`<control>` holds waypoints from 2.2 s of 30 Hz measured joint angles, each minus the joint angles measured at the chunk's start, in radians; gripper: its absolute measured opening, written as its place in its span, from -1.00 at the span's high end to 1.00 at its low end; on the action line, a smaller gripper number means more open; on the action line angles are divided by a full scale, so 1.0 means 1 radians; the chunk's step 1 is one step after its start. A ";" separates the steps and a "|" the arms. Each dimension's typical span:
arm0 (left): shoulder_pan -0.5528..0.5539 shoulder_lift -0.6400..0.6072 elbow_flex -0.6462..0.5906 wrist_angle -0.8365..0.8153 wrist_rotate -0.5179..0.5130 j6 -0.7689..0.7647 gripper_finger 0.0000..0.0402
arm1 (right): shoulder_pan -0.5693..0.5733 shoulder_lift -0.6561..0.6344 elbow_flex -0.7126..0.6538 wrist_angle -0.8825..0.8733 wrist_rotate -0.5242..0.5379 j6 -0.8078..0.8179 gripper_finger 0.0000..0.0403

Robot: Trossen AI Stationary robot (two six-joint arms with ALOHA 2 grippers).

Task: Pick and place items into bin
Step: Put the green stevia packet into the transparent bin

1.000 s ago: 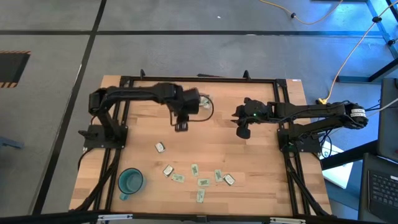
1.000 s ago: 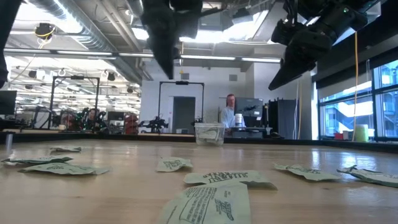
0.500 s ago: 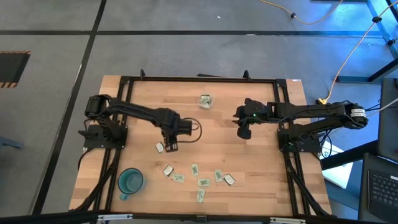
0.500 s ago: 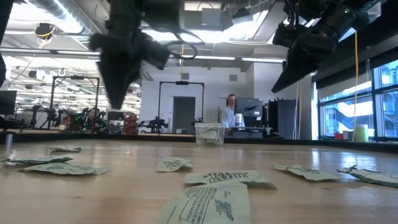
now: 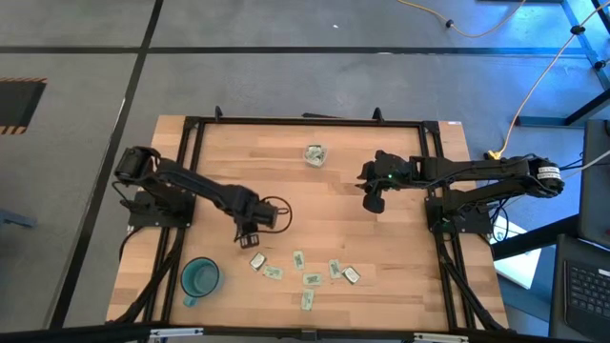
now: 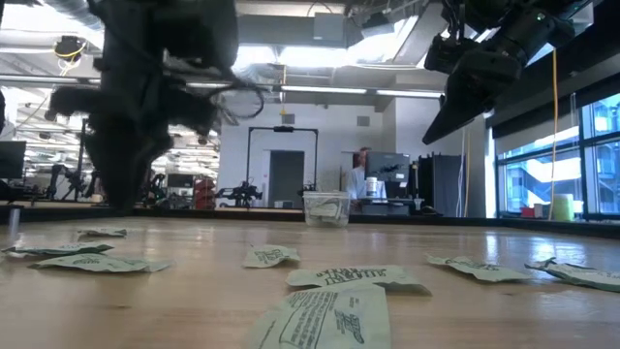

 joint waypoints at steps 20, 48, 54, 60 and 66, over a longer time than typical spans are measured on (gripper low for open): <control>-0.007 0.002 -0.107 0.121 0.006 -0.005 0.66 | 0.000 0.000 0.000 0.015 0.000 -0.001 0.39; 0.230 -0.019 0.267 0.224 -0.073 0.467 0.98 | 0.000 0.000 0.000 0.017 0.000 -0.018 0.39; 0.409 0.087 0.395 0.325 -0.033 0.681 0.98 | 0.000 0.000 0.000 0.019 0.000 -0.031 0.39; 0.532 0.245 0.516 0.402 0.049 0.828 0.98 | 0.000 0.000 0.000 0.025 0.000 -0.033 0.39; 0.596 0.397 0.613 0.424 0.069 0.858 0.98 | 0.000 0.000 0.000 0.019 0.000 -0.029 0.39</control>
